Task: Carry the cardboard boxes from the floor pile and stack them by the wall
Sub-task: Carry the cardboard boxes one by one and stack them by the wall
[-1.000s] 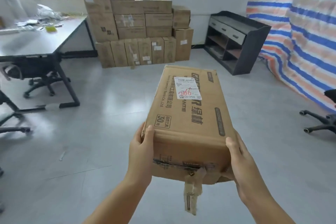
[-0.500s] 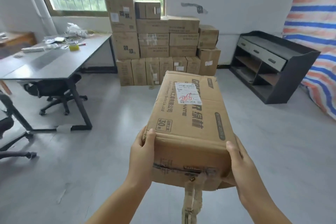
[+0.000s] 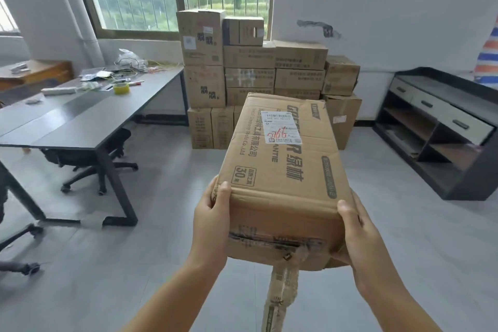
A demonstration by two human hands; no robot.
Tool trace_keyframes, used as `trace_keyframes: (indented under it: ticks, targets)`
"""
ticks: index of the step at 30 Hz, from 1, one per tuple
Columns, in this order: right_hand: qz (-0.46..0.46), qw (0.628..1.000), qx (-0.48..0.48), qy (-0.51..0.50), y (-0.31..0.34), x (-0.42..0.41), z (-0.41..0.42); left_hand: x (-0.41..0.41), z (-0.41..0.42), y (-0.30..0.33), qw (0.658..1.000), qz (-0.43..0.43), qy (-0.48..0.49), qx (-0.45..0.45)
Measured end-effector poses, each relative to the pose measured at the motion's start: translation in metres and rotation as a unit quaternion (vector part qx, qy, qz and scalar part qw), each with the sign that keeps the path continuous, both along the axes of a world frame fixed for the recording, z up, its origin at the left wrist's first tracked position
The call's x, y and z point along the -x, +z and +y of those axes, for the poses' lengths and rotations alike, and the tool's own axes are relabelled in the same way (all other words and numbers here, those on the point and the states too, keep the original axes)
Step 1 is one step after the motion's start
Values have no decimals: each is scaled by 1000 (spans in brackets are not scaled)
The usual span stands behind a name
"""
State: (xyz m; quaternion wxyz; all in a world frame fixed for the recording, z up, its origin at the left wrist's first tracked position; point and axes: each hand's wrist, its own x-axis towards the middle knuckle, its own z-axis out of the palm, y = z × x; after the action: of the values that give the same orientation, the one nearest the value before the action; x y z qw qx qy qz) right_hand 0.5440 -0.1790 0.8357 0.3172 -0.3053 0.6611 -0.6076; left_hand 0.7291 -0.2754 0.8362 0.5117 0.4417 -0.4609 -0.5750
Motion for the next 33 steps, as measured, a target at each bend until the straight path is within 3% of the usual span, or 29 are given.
trace_keyframes:
  ticks: [10,20,33]
  targets:
    - [16,999,18,48,17,113,-216,105,-200,10,999,6,46,6]
    - [12,999,9,47,8,169,-422,163,-403,-5,997,32,68,-9]
    - [43,993,109,-22,88,212,-772,211,-769,93,992,66,8,103]
